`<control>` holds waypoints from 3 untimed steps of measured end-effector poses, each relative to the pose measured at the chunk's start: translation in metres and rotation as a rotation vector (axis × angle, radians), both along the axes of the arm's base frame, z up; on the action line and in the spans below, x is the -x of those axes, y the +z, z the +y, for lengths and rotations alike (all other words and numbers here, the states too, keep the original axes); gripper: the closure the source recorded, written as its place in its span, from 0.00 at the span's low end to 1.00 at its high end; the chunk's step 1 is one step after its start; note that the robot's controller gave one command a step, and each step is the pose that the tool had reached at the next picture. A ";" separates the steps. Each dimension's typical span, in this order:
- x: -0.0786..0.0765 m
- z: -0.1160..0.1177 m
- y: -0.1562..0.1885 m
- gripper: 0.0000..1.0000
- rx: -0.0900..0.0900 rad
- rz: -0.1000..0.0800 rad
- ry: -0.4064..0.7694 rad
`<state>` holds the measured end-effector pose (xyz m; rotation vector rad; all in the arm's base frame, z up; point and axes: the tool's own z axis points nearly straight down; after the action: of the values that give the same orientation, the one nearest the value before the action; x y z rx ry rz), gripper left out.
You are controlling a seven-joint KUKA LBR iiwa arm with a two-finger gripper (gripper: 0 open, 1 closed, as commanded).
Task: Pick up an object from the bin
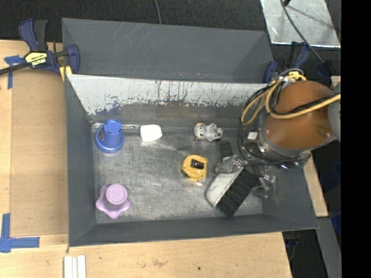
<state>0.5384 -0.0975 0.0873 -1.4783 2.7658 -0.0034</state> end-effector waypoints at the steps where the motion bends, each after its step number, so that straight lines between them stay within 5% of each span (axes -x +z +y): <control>1: -0.050 0.014 -0.014 1.00 0.002 0.008 -0.128; 3: -0.049 0.015 -0.011 1.00 0.000 0.008 -0.128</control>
Offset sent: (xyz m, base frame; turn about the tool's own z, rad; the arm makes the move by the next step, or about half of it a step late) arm 0.0000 0.0000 0.0000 0.0000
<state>0.5873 -0.0827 0.0767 -1.3012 2.8616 0.0016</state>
